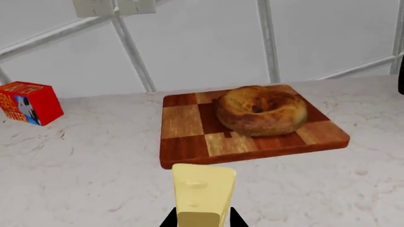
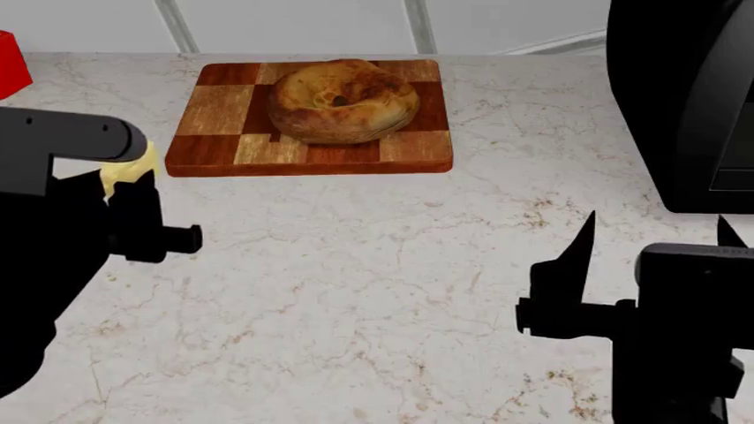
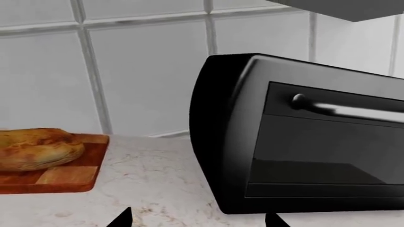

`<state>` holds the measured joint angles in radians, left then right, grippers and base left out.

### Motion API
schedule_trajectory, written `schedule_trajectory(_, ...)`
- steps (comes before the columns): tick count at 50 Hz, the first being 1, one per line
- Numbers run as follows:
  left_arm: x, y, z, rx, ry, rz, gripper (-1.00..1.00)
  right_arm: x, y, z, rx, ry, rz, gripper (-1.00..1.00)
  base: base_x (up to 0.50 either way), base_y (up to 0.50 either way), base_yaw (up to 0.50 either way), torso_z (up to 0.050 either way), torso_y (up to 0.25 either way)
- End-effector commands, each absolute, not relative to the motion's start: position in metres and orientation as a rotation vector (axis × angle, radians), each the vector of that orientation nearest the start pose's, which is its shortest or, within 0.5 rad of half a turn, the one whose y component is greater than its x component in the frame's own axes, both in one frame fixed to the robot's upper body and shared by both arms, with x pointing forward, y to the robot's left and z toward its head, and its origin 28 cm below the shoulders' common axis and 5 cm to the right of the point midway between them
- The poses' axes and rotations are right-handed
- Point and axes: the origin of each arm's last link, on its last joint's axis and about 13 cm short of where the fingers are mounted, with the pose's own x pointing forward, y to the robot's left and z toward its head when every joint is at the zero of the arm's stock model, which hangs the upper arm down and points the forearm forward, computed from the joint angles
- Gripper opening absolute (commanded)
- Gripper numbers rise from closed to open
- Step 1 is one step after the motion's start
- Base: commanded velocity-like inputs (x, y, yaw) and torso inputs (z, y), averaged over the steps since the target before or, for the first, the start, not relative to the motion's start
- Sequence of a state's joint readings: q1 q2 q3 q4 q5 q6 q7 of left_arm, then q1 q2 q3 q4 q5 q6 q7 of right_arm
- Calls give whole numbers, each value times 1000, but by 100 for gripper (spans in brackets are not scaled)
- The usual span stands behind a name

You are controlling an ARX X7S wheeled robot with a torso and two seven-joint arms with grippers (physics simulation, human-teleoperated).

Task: Pick up the wedge of cheese and place it on the slice of bread to prepare a simple cheese on bread dish.

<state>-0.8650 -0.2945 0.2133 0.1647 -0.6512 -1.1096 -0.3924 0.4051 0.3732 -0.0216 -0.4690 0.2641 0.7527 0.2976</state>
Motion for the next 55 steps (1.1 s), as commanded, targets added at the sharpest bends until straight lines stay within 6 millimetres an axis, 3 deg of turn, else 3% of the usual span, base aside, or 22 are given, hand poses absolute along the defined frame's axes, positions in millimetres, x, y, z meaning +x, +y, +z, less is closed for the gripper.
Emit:
schedule_trajectory(1, 316, 211, 214, 46, 174, -65, -100, 256, -154, 173, -154, -162, -169, 100, 0, 0, 0, 0, 0)
schedule_trajectory(20, 316, 210, 219, 37, 161, -69, -100, 253, -149, 203, -173, -220, -126, 100, 147, 0, 0, 0, 0)
schedule_trajectory(55, 316, 210, 218, 22, 157, -76, -100, 255, -147, 196, -183, -201, -115, 100, 225, 0, 0, 0, 1)
